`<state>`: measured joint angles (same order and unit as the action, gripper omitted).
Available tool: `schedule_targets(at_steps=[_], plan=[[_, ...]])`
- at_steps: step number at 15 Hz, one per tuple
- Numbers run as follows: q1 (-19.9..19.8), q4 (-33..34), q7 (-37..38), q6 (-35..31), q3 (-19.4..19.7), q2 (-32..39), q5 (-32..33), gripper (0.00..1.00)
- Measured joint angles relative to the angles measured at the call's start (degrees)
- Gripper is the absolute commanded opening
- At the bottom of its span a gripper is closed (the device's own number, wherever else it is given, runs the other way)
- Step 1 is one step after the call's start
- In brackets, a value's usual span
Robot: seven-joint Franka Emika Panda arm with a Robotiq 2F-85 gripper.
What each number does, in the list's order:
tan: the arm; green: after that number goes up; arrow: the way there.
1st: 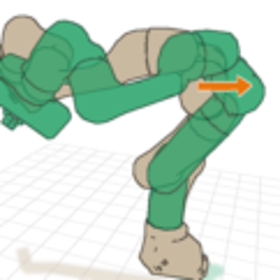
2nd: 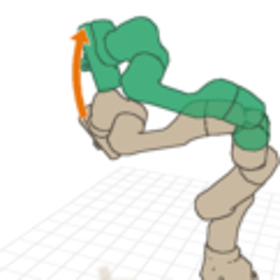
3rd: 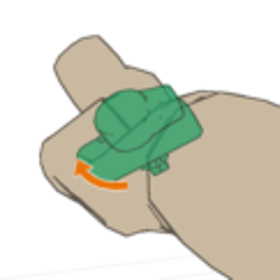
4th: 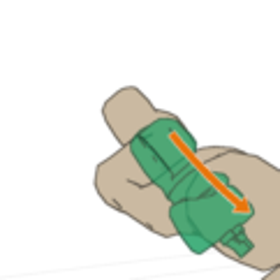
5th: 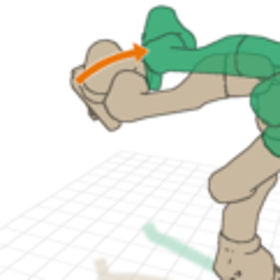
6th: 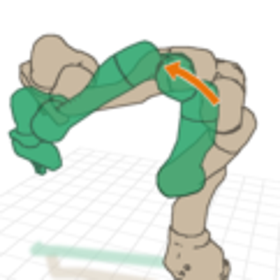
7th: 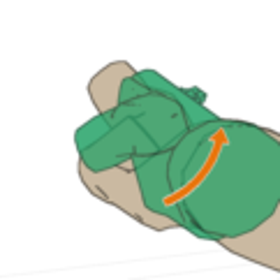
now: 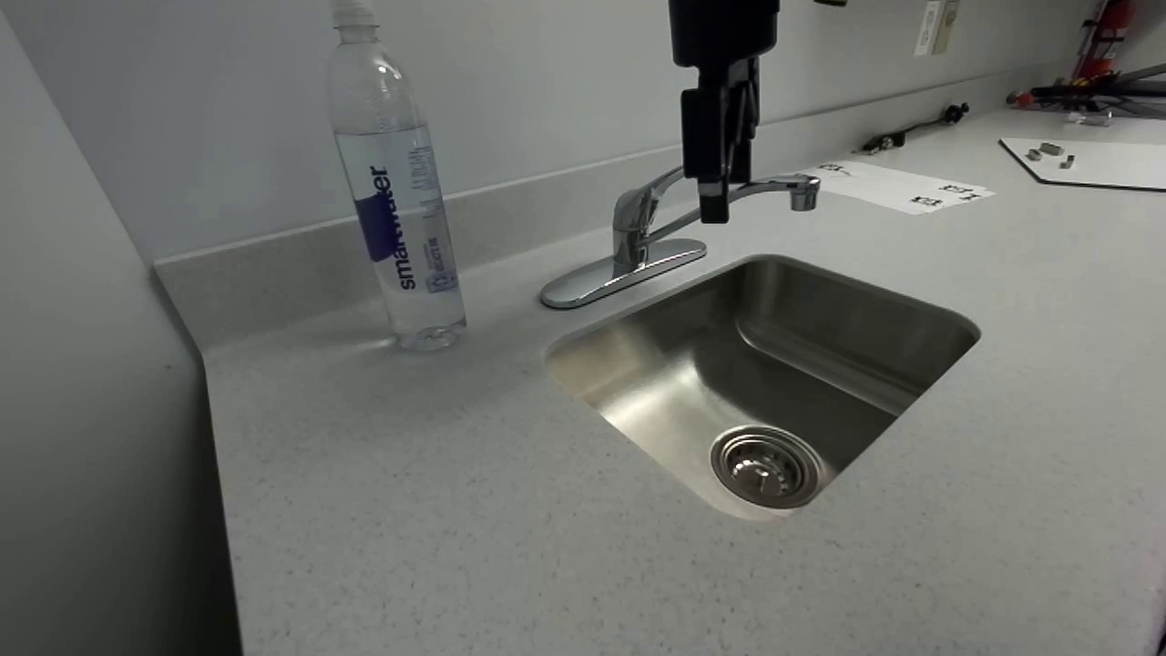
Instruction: Move the faucet to the right
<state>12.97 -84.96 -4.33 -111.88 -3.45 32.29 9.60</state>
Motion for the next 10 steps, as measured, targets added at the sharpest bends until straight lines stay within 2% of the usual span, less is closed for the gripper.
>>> schedule_targets(at_steps=[10], plan=[[-0.5,-2.1,-1.5,0.0,-2.1,-1.1,-0.4,1.0]])
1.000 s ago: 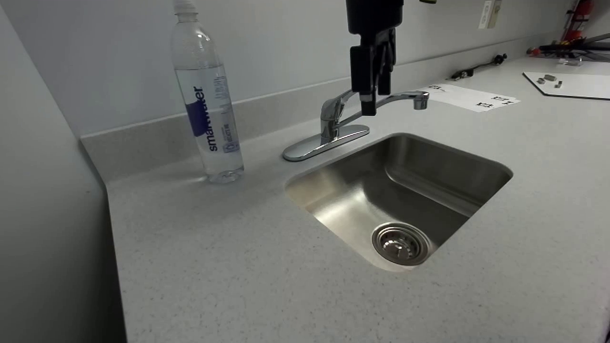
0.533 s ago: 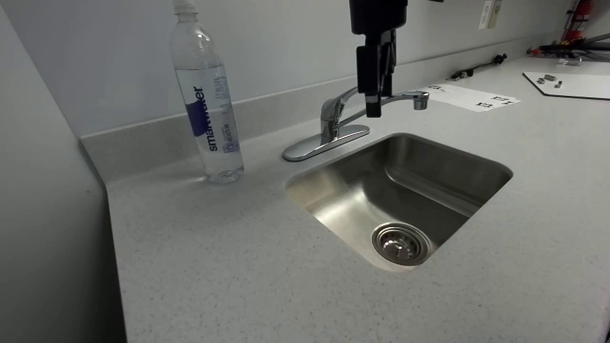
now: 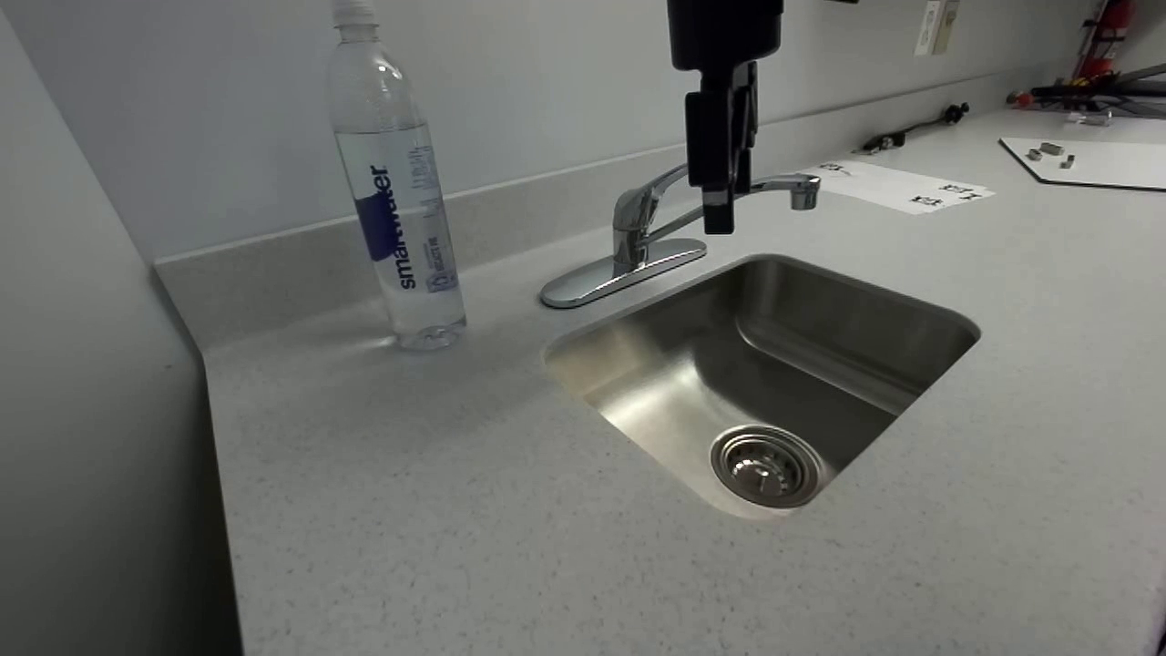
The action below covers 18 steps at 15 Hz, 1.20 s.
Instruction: Move the faucet to the right
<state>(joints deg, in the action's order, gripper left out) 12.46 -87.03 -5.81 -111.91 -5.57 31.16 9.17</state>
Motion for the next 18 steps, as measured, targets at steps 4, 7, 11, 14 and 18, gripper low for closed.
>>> schedule_targets(at_steps=[4,7,11,14,18], plan=[[-0.4,-1.4,0.0,0.0,0.1,-0.3,0.1,1.0],[-0.4,-1.8,0.0,0.0,0.1,-0.3,0.1,1.0],[-0.4,-1.9,0.4,0.0,0.2,-0.3,0.1,1.0],[-0.4,-1.8,1.9,0.0,0.7,-0.2,0.1,1.0],[-0.5,-1.7,4.4,0.1,2.2,0.2,0.1,1.0]])
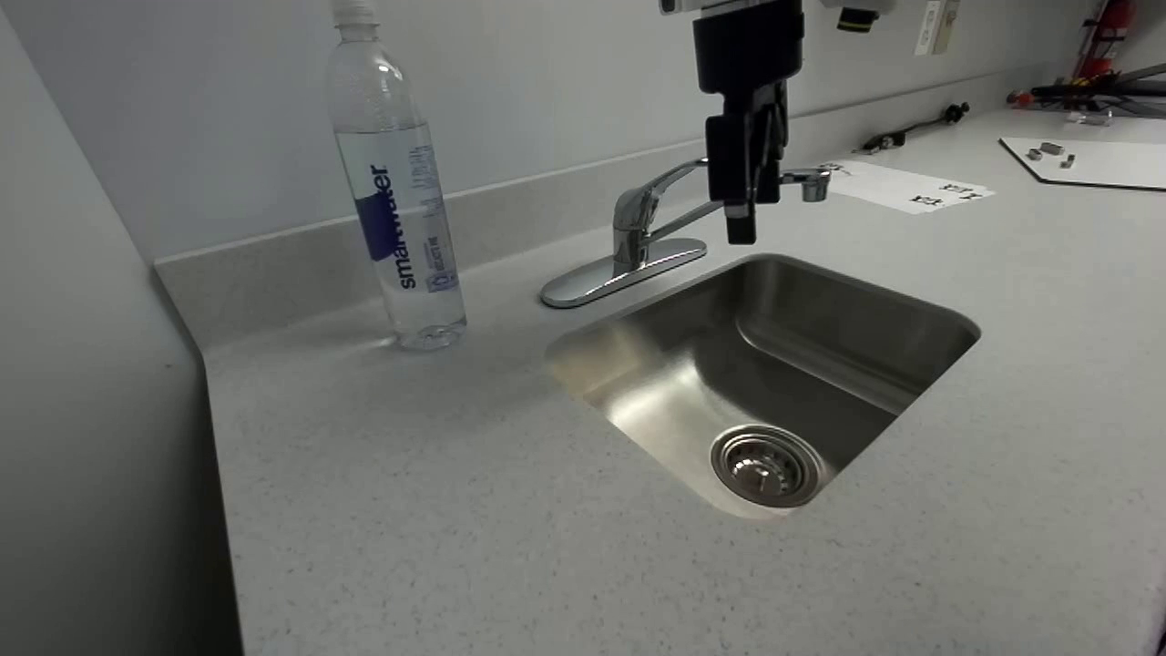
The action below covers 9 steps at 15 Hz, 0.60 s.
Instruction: Move the faucet to the right
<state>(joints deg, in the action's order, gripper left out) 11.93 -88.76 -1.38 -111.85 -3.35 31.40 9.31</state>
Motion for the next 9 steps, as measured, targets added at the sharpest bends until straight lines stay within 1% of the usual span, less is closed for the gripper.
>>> schedule_targets(at_steps=[4,9], plan=[[-0.1,1.4,3.5,0.4,1.4,1.3,0.1,1.0],[-0.2,5.6,8.1,2.5,3.0,4.1,0.1,1.0]])
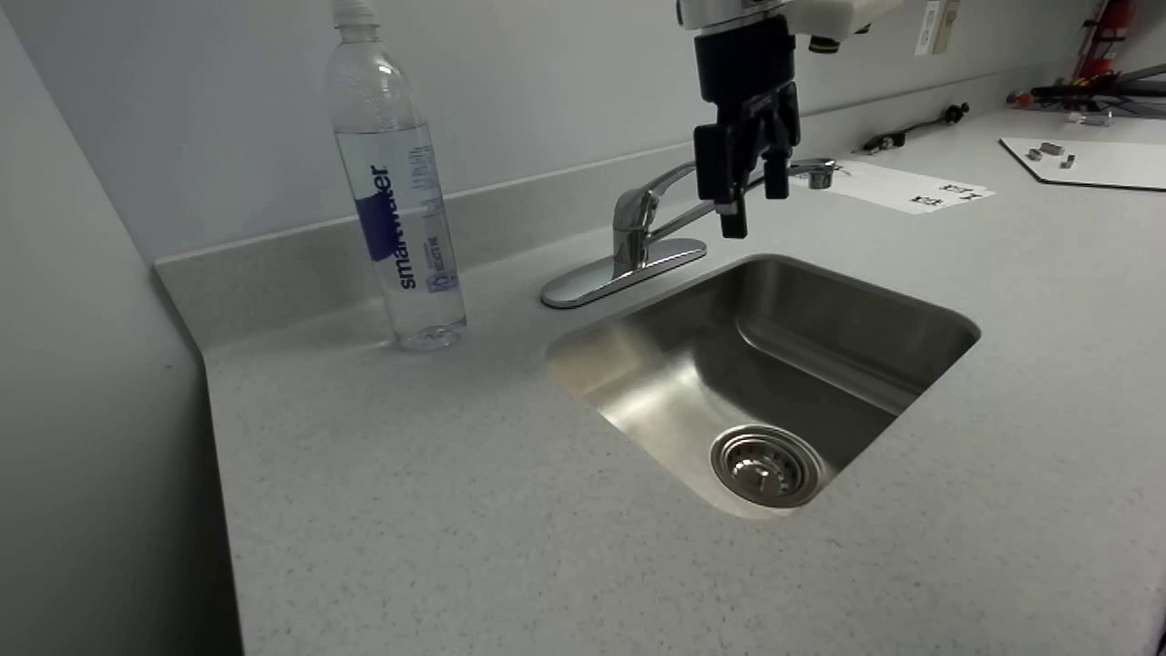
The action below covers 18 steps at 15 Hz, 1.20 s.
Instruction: Move the faucet to the right
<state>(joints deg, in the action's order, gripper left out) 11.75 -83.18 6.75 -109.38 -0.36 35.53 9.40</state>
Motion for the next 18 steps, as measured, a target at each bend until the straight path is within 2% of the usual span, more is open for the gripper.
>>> schedule_targets(at_steps=[10,18], plan=[[-0.5,12.7,8.0,6.6,2.6,7.9,0.0,1.0],[-0.9,24.0,12.2,13.4,3.1,14.5,-0.1,1.0]])
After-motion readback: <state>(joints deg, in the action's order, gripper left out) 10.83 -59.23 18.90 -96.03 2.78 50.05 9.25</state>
